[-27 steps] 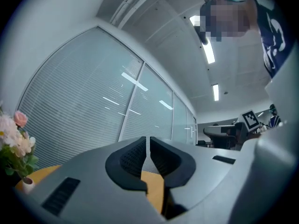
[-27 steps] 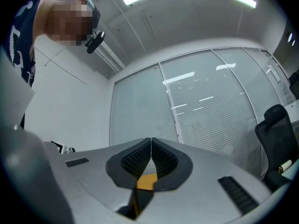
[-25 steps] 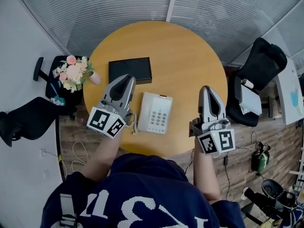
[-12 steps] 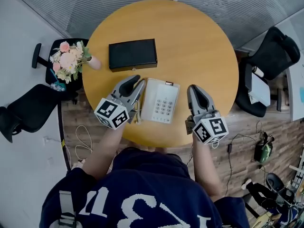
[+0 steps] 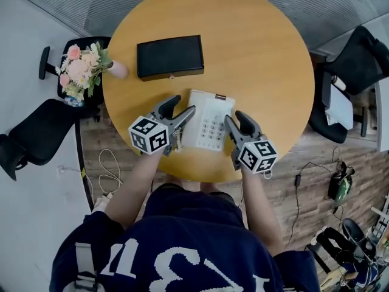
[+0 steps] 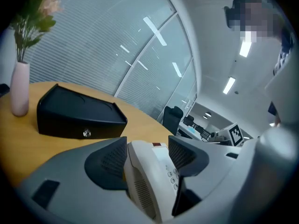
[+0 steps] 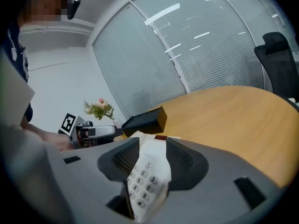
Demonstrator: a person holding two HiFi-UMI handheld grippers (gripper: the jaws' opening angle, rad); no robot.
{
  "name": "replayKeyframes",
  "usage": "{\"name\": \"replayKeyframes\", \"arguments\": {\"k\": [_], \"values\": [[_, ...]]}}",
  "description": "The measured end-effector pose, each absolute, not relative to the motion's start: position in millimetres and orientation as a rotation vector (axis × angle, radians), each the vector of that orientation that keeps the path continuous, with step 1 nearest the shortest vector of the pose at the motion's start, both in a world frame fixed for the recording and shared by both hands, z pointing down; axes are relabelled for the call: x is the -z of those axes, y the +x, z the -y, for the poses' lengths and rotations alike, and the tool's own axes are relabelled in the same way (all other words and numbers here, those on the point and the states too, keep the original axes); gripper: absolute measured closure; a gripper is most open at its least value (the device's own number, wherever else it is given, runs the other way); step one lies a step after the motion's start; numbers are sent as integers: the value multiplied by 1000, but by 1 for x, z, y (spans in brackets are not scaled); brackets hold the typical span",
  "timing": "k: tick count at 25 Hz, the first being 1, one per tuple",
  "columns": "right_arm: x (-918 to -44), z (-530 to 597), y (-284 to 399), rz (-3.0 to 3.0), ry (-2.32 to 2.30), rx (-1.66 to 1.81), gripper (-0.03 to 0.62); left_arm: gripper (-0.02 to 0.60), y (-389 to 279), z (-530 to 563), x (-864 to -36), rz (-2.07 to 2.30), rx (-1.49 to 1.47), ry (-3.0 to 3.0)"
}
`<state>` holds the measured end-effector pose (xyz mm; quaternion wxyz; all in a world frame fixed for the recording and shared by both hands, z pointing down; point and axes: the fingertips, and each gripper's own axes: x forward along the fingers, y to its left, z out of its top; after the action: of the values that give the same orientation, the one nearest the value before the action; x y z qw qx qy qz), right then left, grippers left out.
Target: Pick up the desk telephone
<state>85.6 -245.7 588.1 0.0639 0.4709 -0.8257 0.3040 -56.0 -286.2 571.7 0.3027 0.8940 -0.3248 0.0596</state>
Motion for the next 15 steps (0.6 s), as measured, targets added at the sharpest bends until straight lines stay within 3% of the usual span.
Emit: {"name": "replayKeyframes", "arguments": {"k": [9,15], "values": [[-632,244,86,2428,1399,-1073,362,285,-42,277,-619,699,-182,2144],[-653,242,83,2420,1349,-1270,353,278,-34,268,-634,653,-250,2124]]}}
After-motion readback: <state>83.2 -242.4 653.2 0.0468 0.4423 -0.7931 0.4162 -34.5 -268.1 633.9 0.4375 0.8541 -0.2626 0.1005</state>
